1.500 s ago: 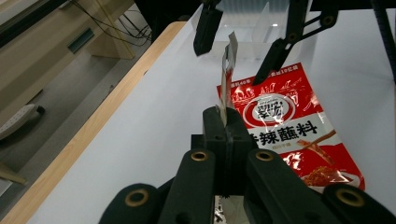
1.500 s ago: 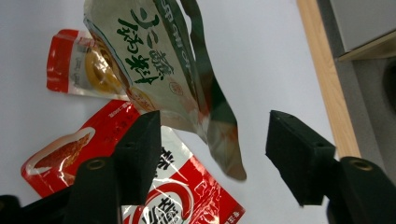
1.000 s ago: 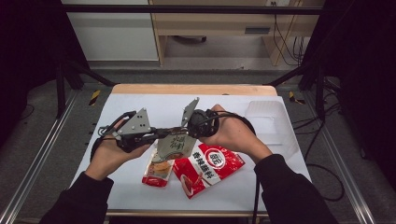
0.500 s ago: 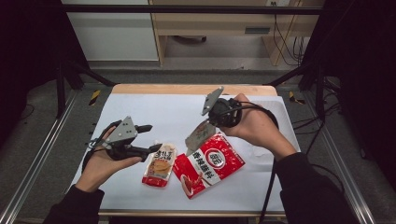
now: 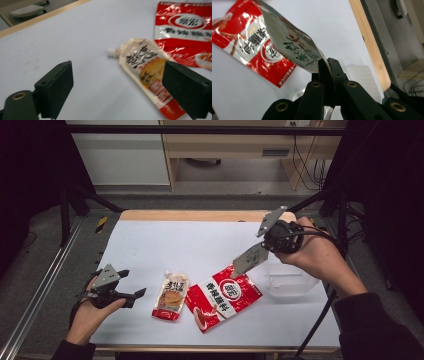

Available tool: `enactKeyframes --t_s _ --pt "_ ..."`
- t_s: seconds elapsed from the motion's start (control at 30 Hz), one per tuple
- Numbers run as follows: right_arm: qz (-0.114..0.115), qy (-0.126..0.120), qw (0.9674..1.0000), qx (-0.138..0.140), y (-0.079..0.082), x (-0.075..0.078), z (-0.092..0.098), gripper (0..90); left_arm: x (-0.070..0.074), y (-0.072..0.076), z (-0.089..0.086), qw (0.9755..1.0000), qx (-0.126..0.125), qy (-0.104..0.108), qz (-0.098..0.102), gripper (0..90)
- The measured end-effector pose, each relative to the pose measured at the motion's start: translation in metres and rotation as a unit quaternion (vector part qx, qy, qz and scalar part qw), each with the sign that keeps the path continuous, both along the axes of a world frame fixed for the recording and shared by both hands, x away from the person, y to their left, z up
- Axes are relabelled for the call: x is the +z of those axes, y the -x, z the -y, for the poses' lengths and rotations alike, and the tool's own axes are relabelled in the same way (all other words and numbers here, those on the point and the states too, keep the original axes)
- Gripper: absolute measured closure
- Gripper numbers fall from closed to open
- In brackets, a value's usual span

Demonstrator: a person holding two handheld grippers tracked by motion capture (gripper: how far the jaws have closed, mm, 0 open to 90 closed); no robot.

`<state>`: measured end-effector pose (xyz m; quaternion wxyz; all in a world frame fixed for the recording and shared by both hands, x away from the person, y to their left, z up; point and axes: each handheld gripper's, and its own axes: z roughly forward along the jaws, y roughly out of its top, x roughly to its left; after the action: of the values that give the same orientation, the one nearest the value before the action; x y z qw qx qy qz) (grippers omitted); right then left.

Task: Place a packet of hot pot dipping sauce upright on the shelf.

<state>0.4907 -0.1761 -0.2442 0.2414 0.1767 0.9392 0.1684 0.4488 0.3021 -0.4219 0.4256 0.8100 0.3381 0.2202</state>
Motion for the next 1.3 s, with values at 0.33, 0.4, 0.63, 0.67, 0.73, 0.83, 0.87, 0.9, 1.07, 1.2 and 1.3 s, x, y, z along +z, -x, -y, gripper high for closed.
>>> enactKeyframes --t_s 0.33,0.4,0.63,0.67,0.73,0.83,0.87,0.9,1.07,1.2,1.3 --pt "-0.019 0.015 0.9978 -0.063 0.012 -0.003 0.047 90.0 -0.015 -0.001 -0.025 0.9979 0.062 -0.013 0.006 8.8" --pt "-0.024 0.018 0.9970 -0.072 0.013 -0.005 0.054 90.0 -0.016 -0.001 -0.025 0.9978 0.064 -0.016 0.006 9.0" --pt "-0.033 0.018 0.9946 -0.097 0.014 -0.009 0.070 90.0 -0.018 -0.001 -0.024 0.9977 0.063 -0.025 0.003 9.3" --pt "-0.037 0.016 0.9936 -0.106 0.014 -0.011 0.075 90.0 -0.018 -0.002 -0.023 0.9977 0.062 -0.028 0.003 9.4" --pt "-0.041 0.016 0.9928 -0.112 0.014 -0.014 0.078 90.0 -0.019 -0.002 -0.022 0.9976 0.061 -0.032 0.002 9.5" --pt "-0.045 0.017 0.9920 -0.116 0.014 -0.016 0.081 90.0 -0.019 -0.002 -0.021 0.9976 0.060 -0.033 0.001 9.6" --pt "-0.047 0.016 0.9915 -0.121 0.014 -0.017 0.084 90.0 -0.019 -0.002 -0.021 0.9976 0.060 -0.034 0.001 9.6" --pt "-0.047 0.016 0.9917 -0.119 0.013 -0.018 0.086 90.0 -0.019 -0.002 -0.021 0.9976 0.060 -0.034 0.001 9.6" --pt "-0.054 0.013 0.9903 -0.127 0.015 -0.020 0.094 90.0 -0.019 -0.002 -0.021 0.9975 0.060 -0.038 0.002 9.7" --pt "-0.060 0.017 0.9895 -0.130 0.016 -0.024 0.098 90.0 -0.019 -0.002 -0.020 0.9975 0.059 -0.039 0.002 9.8" --pt "-0.062 0.017 0.9893 -0.131 0.016 -0.026 0.100 90.0 -0.019 -0.002 -0.020 0.9975 0.059 -0.040 0.002 9.8"
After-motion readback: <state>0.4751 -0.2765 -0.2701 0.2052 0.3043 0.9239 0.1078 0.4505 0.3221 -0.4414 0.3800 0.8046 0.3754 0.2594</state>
